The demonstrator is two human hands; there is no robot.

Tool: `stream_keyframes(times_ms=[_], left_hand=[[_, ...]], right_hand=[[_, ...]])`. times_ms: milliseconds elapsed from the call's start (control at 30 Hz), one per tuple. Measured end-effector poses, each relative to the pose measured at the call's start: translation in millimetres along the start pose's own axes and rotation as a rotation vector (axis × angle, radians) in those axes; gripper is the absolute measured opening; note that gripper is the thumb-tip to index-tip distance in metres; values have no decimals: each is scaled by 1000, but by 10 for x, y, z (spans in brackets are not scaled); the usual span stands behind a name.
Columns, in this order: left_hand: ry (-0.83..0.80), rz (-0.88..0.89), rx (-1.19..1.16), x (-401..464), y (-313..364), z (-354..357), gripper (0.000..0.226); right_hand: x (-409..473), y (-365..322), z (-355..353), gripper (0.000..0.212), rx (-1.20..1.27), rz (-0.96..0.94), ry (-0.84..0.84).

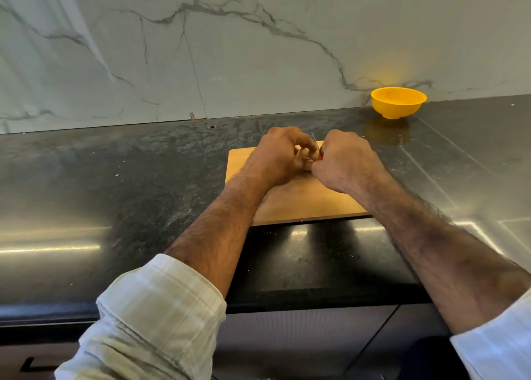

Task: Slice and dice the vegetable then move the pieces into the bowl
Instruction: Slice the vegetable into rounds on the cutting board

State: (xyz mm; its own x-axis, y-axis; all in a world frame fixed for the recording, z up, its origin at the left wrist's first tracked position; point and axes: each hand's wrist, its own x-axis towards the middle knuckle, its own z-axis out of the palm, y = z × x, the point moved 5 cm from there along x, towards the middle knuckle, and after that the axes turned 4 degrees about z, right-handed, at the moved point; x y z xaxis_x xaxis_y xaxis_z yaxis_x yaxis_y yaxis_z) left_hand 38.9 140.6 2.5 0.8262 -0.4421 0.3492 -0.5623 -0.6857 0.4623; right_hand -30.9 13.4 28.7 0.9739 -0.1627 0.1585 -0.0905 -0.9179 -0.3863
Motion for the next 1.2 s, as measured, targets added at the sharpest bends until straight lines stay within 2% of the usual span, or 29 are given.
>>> stream_keyframes(times_ms=[233, 367, 433, 600, 1100, 1200], left_hand=[[44, 13, 9, -1, -9, -13, 20], [11, 14, -45, -18, -54, -13, 26], [-3, 10, -70, -29, -69, -15, 30], [-24, -43, -101, -44, -72, -40, 26], [-39, -30, -58, -30, -21, -31, 23], [-31, -20, -19, -22, -9, -42, 23]], right_hand=[[-289, 151, 220, 15, -81, 6, -74], [-191, 348, 214, 26, -17, 93, -87], [-134, 381, 184, 29, -11, 59, -60], [-144, 276, -27, 20, 48, -23, 95], [-49, 19, 31, 14, -17, -37, 24], [17, -52, 58, 20, -39, -41, 18]])
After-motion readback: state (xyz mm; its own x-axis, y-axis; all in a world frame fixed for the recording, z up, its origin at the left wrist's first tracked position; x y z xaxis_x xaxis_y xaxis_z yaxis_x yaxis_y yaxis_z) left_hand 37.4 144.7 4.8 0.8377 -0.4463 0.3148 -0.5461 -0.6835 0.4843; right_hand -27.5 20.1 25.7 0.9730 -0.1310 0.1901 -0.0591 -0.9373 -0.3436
